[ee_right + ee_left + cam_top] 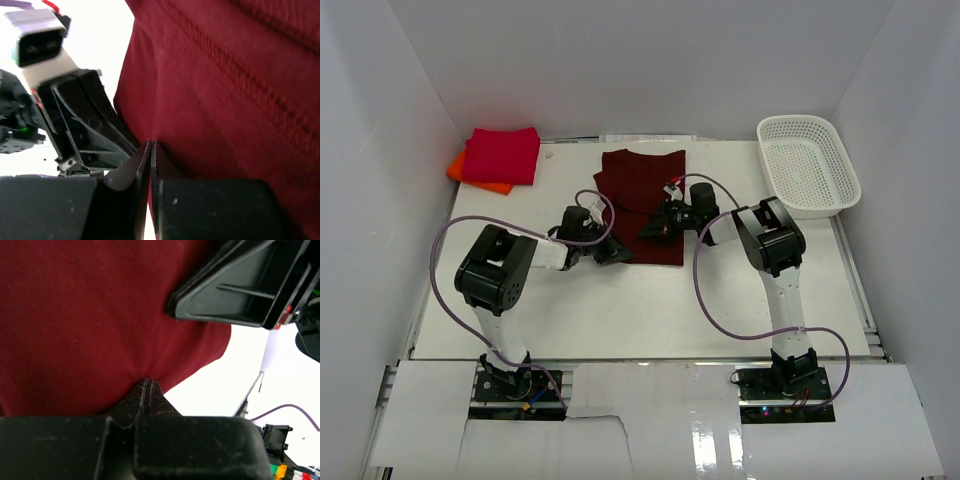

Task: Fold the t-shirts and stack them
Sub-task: Fold the folded rectangular tshirt in 1/3 of the way, then grab one side of the 2/3 rectangular tshirt with both arms

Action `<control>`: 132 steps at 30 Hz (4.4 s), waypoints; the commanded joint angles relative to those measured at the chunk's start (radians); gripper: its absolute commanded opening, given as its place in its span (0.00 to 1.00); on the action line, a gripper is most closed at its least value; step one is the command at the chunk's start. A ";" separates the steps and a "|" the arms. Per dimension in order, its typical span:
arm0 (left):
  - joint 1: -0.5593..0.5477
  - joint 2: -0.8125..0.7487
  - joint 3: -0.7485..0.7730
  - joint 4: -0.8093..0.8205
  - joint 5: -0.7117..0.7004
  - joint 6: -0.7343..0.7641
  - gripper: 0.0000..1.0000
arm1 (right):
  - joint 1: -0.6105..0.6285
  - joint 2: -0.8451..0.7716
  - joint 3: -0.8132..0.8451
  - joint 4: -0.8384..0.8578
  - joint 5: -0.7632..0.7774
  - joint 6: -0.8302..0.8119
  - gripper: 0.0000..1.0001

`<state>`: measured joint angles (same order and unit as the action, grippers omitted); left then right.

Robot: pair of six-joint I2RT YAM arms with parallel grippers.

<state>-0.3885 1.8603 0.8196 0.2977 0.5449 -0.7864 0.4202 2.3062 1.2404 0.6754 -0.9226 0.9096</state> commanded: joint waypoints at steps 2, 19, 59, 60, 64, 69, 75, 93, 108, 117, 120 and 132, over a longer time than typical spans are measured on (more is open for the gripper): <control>-0.003 0.003 -0.065 0.101 0.018 0.009 0.00 | 0.000 0.042 0.060 0.044 0.010 -0.023 0.08; -0.003 0.085 -0.114 0.153 0.036 0.018 0.00 | -0.001 0.085 0.252 -0.267 0.142 -0.261 0.08; -0.076 -0.127 -0.275 0.069 0.139 0.042 0.00 | -0.141 -0.377 0.159 -0.617 0.280 -0.574 0.57; -0.078 -0.141 -0.283 0.067 0.136 0.041 0.00 | -0.141 -0.398 0.127 -0.646 0.289 -0.580 0.57; -0.089 -0.190 -0.313 0.054 0.130 0.042 0.00 | -0.141 -0.502 -0.086 -0.760 0.314 -0.591 0.58; -0.144 -0.234 -0.316 0.034 0.124 0.029 0.00 | -0.130 -0.616 -0.324 -0.784 0.326 -0.604 0.60; -0.159 -0.243 -0.283 -0.011 0.102 0.041 0.00 | -0.126 -0.720 -0.573 -0.728 0.297 -0.580 0.63; -0.161 -0.213 -0.194 -0.084 0.081 0.078 0.00 | -0.028 -0.726 -0.725 -0.588 0.291 -0.462 0.64; -0.028 -0.399 -0.096 -0.359 -0.019 0.130 0.00 | -0.014 -0.717 -0.743 -0.594 0.314 -0.453 0.08; 0.119 -0.701 0.004 -0.796 -0.286 0.276 0.86 | -0.014 -0.725 -0.754 -0.583 0.309 -0.446 0.08; 0.122 -0.691 -0.080 -0.824 -0.266 0.244 0.86 | -0.014 -0.725 -0.754 -0.577 0.309 -0.442 0.08; 0.120 -0.696 -0.263 -0.733 -0.149 0.107 0.80 | -0.014 -0.731 -0.753 -0.580 0.307 -0.436 0.08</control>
<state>-0.2657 1.1866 0.5636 -0.4706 0.3687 -0.6491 0.4000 1.5734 0.5137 0.1501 -0.6796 0.4927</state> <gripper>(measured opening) 0.804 0.088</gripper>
